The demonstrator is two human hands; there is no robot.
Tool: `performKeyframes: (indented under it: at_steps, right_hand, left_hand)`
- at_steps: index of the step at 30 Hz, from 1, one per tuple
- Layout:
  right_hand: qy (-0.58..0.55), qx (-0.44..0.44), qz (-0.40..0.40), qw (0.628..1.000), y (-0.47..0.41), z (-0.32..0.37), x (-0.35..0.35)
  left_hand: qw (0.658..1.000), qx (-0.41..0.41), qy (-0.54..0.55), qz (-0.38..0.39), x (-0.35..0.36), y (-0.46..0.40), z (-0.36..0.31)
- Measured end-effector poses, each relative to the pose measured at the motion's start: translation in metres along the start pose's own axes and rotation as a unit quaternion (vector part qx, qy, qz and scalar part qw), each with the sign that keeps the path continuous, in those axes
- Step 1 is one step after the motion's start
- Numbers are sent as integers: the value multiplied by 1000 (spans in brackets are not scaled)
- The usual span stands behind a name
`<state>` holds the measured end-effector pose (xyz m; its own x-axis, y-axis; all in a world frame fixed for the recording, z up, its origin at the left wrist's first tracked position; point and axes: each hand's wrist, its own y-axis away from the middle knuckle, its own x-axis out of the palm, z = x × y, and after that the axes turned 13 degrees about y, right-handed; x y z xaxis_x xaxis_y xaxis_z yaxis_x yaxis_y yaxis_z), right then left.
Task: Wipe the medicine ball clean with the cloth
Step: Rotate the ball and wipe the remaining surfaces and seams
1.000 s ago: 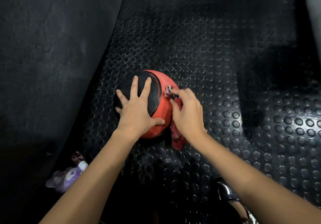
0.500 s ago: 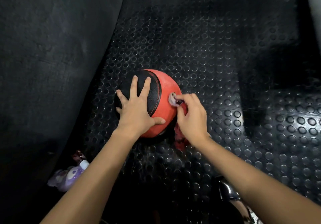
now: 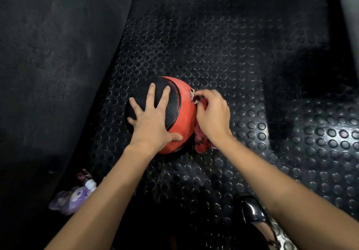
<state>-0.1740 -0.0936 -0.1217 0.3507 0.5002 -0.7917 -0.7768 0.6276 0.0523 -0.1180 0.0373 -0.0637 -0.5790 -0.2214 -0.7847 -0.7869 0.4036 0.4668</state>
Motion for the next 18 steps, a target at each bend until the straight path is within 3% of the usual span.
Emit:
performKeyframes:
  at_steps: [5, 10, 15, 18]
  right_hand:
    - [20, -108, -6, 994, 35, 4, -11]
    - [62, -51, 7, 997, -19, 4, -8]
    - [47, -107, -5, 993, 36, -3, -23]
    - [73, -95, -3, 993, 4, -3, -20]
  left_hand:
    - [999, 16, -27, 16, -2, 0, 2]
    - [997, 39, -65, 16, 7, 5, -4]
    - [996, 43, -75, 17, 12, 2, -14]
    - [994, 56, -92, 11, 18, 6, -17]
